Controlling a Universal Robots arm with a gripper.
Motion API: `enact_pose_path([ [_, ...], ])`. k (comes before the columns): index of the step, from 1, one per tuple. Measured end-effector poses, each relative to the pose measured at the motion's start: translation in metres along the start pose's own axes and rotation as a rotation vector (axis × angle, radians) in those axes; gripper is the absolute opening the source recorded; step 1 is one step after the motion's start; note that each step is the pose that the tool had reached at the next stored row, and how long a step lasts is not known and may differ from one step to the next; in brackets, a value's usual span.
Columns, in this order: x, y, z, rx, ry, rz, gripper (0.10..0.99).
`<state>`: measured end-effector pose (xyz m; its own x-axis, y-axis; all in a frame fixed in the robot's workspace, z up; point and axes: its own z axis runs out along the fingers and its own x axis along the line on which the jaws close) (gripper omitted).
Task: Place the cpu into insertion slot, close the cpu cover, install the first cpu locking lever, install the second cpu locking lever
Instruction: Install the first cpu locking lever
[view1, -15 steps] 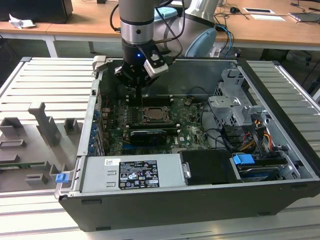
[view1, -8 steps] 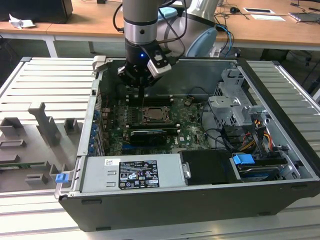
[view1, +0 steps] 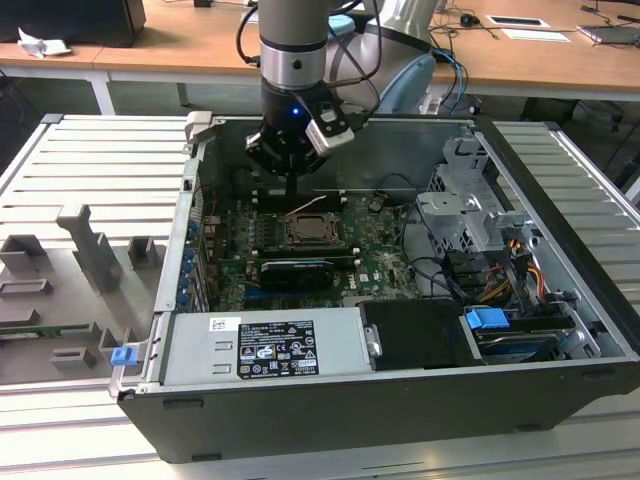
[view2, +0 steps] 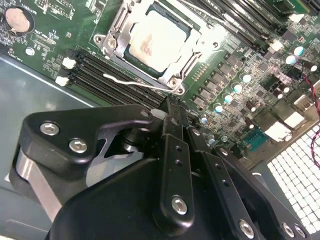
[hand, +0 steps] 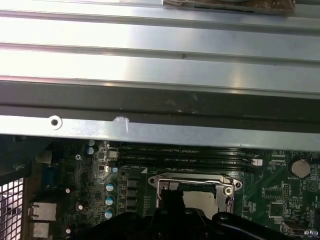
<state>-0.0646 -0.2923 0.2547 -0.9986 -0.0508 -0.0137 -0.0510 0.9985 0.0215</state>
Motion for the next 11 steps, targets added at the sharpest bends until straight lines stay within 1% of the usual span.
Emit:
enact_pose_path([
  [11,-0.0047,-0.0003,0.0005,0.0,0.0,0.0,0.106],
])
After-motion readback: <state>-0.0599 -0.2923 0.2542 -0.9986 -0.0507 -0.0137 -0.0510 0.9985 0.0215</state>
